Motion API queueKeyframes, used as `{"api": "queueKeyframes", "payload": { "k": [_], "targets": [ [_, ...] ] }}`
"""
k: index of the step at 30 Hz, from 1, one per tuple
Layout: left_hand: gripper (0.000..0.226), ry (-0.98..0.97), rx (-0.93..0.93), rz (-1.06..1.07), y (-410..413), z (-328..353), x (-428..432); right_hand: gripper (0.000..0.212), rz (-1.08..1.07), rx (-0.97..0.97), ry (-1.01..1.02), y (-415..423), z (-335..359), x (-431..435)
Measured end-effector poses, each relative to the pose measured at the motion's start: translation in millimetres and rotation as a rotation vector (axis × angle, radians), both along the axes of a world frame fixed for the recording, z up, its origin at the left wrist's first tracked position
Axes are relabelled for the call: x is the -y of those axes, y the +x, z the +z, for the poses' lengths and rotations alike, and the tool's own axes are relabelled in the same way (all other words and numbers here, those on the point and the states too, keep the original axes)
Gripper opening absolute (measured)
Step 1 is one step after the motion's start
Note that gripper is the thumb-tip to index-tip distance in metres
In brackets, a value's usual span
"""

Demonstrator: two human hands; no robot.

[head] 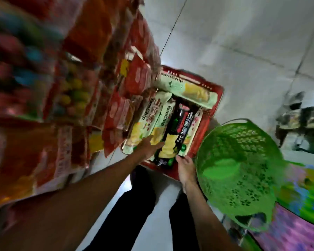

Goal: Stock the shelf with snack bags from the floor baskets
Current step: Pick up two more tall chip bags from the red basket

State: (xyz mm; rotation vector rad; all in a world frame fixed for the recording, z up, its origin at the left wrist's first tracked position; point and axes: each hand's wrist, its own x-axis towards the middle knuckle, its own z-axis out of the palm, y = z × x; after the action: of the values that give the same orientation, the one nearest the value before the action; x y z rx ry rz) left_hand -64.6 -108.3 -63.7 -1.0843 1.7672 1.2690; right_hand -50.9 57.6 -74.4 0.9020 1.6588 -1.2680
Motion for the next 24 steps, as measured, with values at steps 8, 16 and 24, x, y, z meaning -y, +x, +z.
{"api": "queueKeyframes", "payload": {
  "k": [8, 16, 24],
  "targets": [
    [0.087, -0.380, 0.085, -0.304, 7, -105, -23, 0.075, 0.119, 0.049, -0.083, -9, -99, -4],
    [0.057, -0.340, -0.019, 0.040, 5, -122, -22, 0.125, 0.096, 0.149, -0.228, -6, -118, 5],
    [0.106, -0.048, 0.068, 0.123, -7, -121, -31, 0.098, -0.073, 0.016, -0.161, -19, -87, -31]
  ]
}}
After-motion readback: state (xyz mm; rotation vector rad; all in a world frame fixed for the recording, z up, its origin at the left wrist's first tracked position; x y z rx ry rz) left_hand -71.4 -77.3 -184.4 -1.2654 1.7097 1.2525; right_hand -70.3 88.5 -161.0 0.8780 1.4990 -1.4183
